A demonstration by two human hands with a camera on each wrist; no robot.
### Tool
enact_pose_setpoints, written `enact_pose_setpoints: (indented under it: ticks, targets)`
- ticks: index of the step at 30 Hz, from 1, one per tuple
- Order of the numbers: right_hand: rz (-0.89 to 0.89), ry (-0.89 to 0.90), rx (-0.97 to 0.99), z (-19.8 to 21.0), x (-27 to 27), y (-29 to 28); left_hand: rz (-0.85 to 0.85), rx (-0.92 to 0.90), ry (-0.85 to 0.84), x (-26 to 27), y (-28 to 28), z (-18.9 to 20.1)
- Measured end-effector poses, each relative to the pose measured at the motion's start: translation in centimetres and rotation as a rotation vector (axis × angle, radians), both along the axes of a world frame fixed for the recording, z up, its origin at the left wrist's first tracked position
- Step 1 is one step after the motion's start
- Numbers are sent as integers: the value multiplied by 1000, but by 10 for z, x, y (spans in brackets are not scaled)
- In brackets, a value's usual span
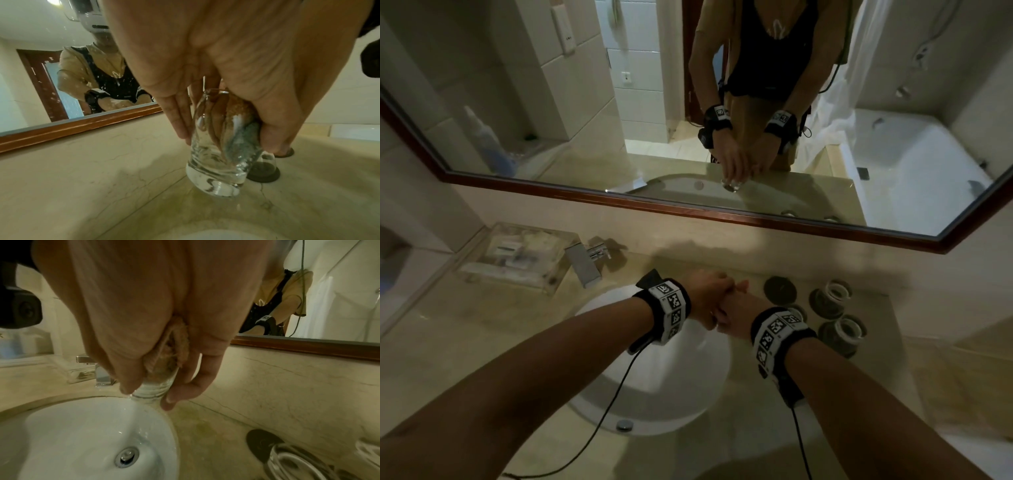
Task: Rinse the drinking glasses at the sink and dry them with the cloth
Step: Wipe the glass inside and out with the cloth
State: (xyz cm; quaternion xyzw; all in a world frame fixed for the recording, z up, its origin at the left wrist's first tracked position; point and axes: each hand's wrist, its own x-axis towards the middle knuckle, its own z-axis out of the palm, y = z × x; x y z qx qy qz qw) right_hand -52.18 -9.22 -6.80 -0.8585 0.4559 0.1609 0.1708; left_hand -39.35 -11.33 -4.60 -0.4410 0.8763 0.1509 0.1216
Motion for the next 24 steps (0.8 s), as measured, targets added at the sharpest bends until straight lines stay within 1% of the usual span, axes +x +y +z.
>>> enact_pose_setpoints:
  ticks: [4, 7, 10, 15, 20, 24]
  targets:
    - [-87, -80, -29, -9, 2, -1, 8, -35, 26, 6, -3, 1]
    - [-101, -126, -31, -13, 0, -3, 64, 25, 76, 10, -4, -1]
    - [-81, -145, -59, -14, -4, -3, 104, 70, 168, 13, -2, -6]
    - [-67, -197, -45, -6, -8, 0, 233, 275, 372, 31, -3, -26]
    - [-57, -191, -6, -2, -10, 4, 349, 332, 349, 46, 2, -46]
    - [-52, -237, 36, 0, -10, 5, 426, 383, 422, 50, 9, -61]
